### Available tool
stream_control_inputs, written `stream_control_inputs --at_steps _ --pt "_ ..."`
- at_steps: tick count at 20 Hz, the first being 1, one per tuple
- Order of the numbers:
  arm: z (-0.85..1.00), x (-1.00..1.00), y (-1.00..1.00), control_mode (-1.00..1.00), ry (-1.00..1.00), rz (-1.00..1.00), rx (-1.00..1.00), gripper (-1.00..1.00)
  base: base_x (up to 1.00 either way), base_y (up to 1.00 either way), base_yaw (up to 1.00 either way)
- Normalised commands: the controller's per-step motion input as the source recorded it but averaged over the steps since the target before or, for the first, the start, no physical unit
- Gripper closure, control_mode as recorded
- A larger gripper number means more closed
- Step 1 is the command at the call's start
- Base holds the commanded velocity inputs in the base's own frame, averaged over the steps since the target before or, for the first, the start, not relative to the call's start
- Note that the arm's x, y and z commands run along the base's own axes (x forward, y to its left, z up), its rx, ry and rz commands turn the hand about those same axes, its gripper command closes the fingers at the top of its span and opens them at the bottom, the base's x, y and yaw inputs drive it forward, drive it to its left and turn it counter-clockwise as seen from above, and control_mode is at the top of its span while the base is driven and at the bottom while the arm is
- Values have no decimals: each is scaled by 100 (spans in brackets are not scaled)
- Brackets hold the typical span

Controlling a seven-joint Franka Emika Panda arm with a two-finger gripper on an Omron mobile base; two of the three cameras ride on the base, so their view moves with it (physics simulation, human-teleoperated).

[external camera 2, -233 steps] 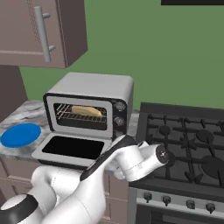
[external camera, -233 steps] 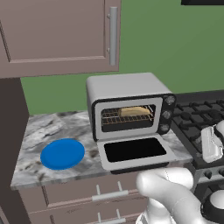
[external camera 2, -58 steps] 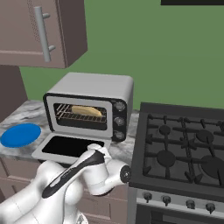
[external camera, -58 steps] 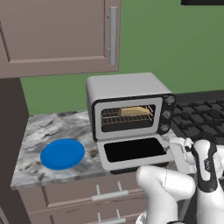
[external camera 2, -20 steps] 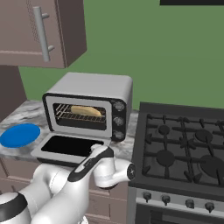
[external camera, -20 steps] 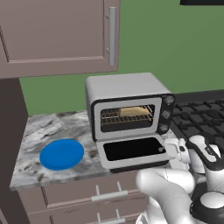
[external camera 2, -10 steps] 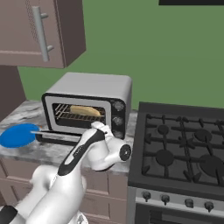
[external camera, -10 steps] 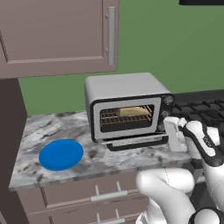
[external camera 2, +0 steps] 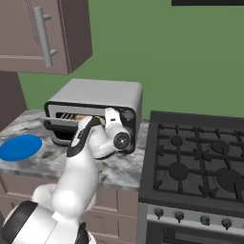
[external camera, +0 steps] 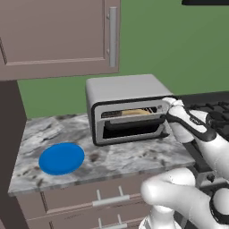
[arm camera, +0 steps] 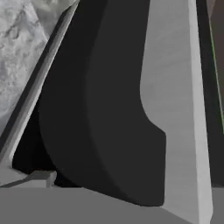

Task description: Pull the toaster oven rack outwards. Pick up the baguette from the plate and place it on the toaster oven rack. Close the toaster oven door fully and set the temperature to the lowest setting.

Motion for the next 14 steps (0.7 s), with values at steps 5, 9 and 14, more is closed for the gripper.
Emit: stream_control_inputs --at_steps 5,9,14 --pt "4 64 53 -100 -6 -24 0 -100 0 0 0" --pt "6 18 51 -100 -14 -26 0 -100 0 0 0" --pt "30 2 51 -100 -25 -27 0 -100 0 0 0"
